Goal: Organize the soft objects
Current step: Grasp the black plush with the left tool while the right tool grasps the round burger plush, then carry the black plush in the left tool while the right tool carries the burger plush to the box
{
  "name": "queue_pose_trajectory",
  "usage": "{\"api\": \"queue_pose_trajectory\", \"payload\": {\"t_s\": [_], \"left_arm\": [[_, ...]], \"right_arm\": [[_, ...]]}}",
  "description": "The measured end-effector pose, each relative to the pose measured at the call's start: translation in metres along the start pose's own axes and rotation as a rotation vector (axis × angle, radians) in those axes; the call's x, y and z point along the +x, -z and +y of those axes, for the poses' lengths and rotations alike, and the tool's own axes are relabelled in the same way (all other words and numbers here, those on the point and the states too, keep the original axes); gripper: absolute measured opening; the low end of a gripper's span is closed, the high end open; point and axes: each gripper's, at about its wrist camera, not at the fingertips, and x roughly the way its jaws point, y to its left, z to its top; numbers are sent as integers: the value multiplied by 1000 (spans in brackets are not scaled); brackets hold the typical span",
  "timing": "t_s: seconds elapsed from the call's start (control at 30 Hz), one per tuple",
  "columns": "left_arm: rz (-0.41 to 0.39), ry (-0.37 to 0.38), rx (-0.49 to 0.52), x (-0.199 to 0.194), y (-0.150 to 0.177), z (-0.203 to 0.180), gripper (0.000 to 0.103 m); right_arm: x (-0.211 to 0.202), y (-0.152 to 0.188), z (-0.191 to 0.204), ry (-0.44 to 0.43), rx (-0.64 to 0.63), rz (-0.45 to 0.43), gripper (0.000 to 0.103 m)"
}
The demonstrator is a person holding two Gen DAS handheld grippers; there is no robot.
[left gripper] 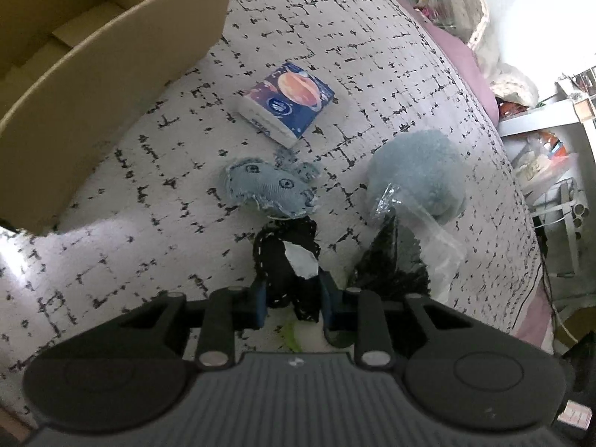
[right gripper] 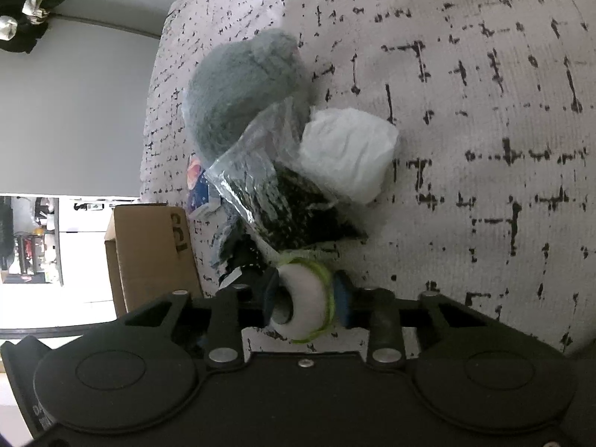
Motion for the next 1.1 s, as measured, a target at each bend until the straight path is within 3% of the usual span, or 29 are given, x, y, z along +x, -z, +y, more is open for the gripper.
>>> {"api": "queue_pose_trajectory", "payload": {"t_s": [0.03,0.13,0.43,0.83,1.1], "left_arm": [[-2,-2,2,-2,1,1,22],[-8,0,-9,-9,2,6,21],[-52,12,34,-42,8,6,19],[-127,44,88,-88,14,2,19],[-201,45,115,-126,14,8,19]], "right_arm": [[-2,1,1,-6,-12,-5,19],[-7,5,6,-21,-48,-17,15],[-29,20,12,-51,-95,-52,14],[-68,39,31,-36,-156,-206,14],[-85,55,66,-42,-239,-294,14]]}}
